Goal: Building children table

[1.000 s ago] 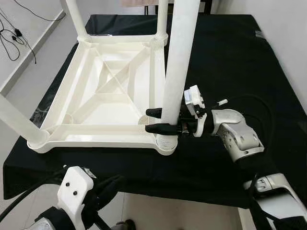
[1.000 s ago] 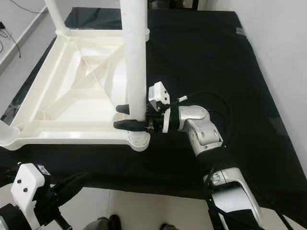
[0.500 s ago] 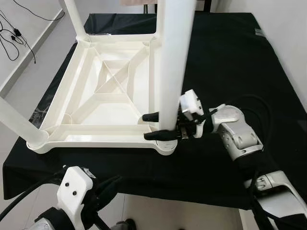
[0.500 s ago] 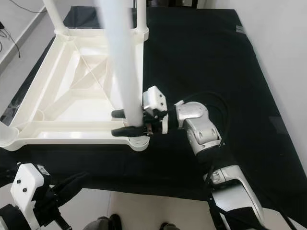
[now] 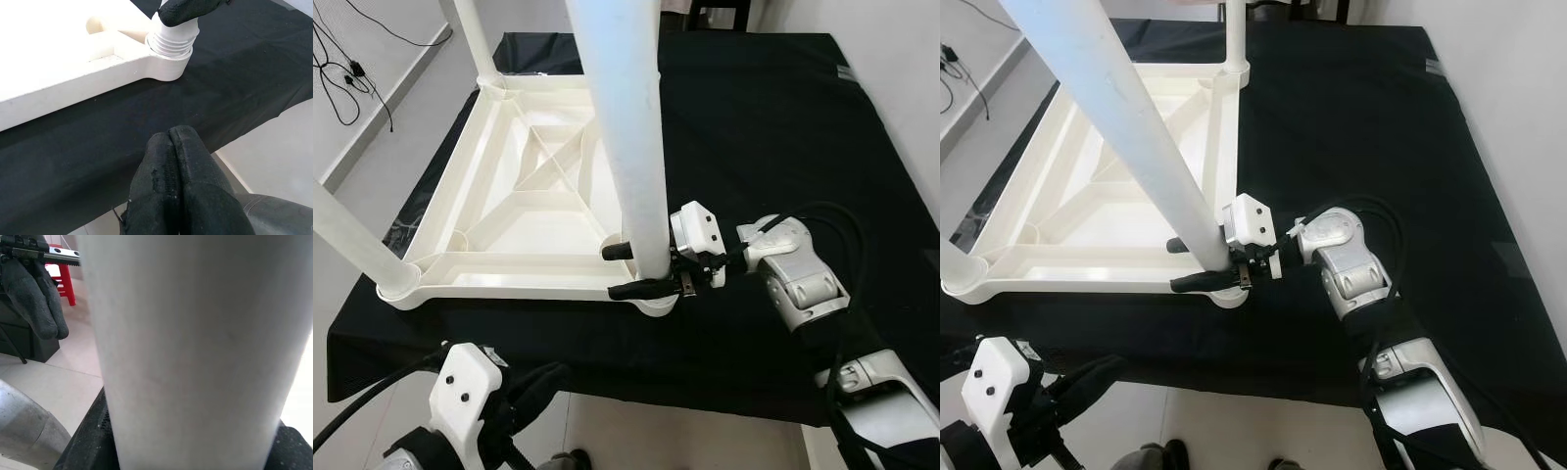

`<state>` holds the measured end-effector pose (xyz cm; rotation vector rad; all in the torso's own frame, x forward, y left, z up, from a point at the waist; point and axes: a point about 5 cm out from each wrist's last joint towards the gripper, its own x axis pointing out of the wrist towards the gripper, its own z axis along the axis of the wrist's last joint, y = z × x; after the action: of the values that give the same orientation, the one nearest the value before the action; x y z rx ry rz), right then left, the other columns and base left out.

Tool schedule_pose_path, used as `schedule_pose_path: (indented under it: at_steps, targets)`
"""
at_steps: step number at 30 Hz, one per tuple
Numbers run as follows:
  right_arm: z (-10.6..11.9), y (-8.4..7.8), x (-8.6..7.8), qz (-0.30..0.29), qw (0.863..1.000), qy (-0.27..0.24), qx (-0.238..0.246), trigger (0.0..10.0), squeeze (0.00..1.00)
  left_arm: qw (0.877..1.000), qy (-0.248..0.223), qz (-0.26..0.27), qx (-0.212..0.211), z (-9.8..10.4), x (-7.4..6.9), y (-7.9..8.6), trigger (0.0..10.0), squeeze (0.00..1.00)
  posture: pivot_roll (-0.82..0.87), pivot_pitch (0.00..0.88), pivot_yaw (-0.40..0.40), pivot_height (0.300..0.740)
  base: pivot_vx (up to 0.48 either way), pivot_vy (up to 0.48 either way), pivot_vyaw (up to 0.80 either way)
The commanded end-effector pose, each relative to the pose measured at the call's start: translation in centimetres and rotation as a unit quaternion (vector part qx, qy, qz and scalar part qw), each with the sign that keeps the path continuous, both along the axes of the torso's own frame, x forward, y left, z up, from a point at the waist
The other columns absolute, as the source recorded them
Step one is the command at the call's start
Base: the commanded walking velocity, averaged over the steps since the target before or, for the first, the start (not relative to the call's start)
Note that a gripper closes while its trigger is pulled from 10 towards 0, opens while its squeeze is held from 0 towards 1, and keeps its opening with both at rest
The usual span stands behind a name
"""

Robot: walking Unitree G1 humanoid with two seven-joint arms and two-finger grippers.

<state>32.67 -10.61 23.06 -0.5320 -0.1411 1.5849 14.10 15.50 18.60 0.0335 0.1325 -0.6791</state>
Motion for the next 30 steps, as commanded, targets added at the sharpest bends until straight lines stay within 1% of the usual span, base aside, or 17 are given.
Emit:
schedule_pose_path:
  at_steps: [1,3,4,6,10,13,15,16,18,20,21,23,24,25,28,29,30]
  targets:
    - [-3.8,-0.7,-0.2,-0.019,0.995,0.084,-0.044,10.0,0.0,1.0,0.003,-0.009,0.011,0.2,-0.4,0.0,10.0,0.0,0.14,0.28,0.02,0.74,0.0,0.0,0.0]
    - [-3.3,-0.6,0.1,-0.047,0.993,0.11,-0.002,10.0,0.0,1.0,0.004,-0.009,0.01,0.2,-0.4,-0.1,10.0,0.0,0.14,0.275,0.016,0.74,0.0,0.0,0.0]
    - [-3.3,-0.6,0.1,-0.047,0.993,0.11,-0.002,10.0,0.0,1.0,0.004,-0.009,0.01,0.2,-0.4,-0.1,10.0,0.0,0.14,0.275,0.016,0.74,0.0,0.0,0.0]
    - [-3.5,-0.6,0.2,-0.076,0.988,0.13,0.027,10.0,0.0,1.0,0.004,-0.009,0.01,0.1,-0.4,-0.1,10.0,0.0,0.13,0.273,0.011,0.74,0.0,0.0,0.0]
    - [-4.0,-0.5,0.1,-0.104,0.983,0.143,0.04,10.0,0.0,1.0,0.004,-0.01,0.01,0.1,-0.4,-0.1,10.0,0.0,0.13,0.271,0.008,0.74,0.0,0.0,0.0]
    - [-4.6,-0.2,0.2,-0.172,0.97,0.159,0.064,10.0,0.0,1.0,0.005,-0.009,0.01,0.0,-0.4,-0.1,10.0,0.0,0.11,0.272,-0.002,0.74,0.0,0.0,0.0]
    - [-4.6,0.1,-0.2,-0.194,0.965,0.158,0.079,10.0,0.0,1.0,0.004,-0.008,0.01,0.0,-0.5,-0.2,10.0,0.0,0.11,0.273,-0.008,0.74,0.0,0.0,0.0]
    - [-4.6,0.1,-0.2,-0.194,0.965,0.158,0.079,10.0,0.0,1.0,0.004,-0.008,0.01,0.0,-0.5,-0.2,10.0,0.0,0.11,0.273,-0.008,0.74,0.0,0.0,0.0]
    - [-4.9,0.6,-1.1,-0.21,0.96,0.165,0.086,10.0,0.0,1.0,0.003,-0.007,0.01,0.0,-0.4,-0.2,10.0,0.0,0.1,0.276,-0.012,0.74,0.0,0.0,0.0]
    - [-5.1,0.8,-1.5,-0.215,0.958,0.167,0.088,10.0,0.0,1.0,0.003,-0.006,0.01,0.0,-0.4,-0.2,10.0,0.0,0.1,0.276,-0.012,0.74,0.0,0.0,0.0]
    - [-5.2,0.9,-1.7,-0.232,0.953,0.173,0.092,10.0,0.0,1.0,0.003,-0.006,0.01,0.0,-0.4,-0.2,10.0,0.0,0.1,0.278,-0.011,0.74,0.0,0.0,0.0]
    - [-5.2,0.9,-1.7,-0.232,0.953,0.173,0.092,10.0,0.0,1.0,0.003,-0.006,0.01,0.0,-0.4,-0.2,10.0,0.0,0.1,0.278,-0.011,0.74,0.0,0.0,0.0]
    - [-5.4,1.0,-1.8,-0.251,0.946,0.182,0.097,10.0,0.0,1.0,0.003,-0.007,0.009,0.0,-0.4,-0.2,10.0,0.0,0.1,0.278,-0.014,0.74,0.0,0.0,0.0]
    - [-5.9,1.2,-1.9,-0.291,0.932,0.193,0.099,10.0,0.0,1.0,0.003,-0.007,0.01,0.0,-0.4,-0.2,10.0,0.0,0.1,0.279,-0.017,0.74,0.0,0.0,0.0]
    - [-5.9,1.2,-1.9,-0.291,0.932,0.193,0.099,10.0,0.0,1.0,0.003,-0.007,0.01,0.0,-0.4,-0.2,10.0,0.0,0.1,0.279,-0.017,0.74,0.0,0.0,0.0]
    - [-6.4,1.4,-2.0,-0.325,0.92,0.195,0.099,10.0,0.0,1.0,0.003,-0.007,0.01,0.0,-0.4,-0.2,10.0,0.0,0.09,0.279,-0.018,0.74,0.0,0.0,0.0]
    - [-6.4,1.4,-2.0,-0.325,0.92,0.195,0.099,10.0,0.0,1.0,0.003,-0.007,0.01,0.0,-0.4,-0.2,10.0,0.0,0.09,0.279,-0.018,0.74,0.0,0.0,0.0]
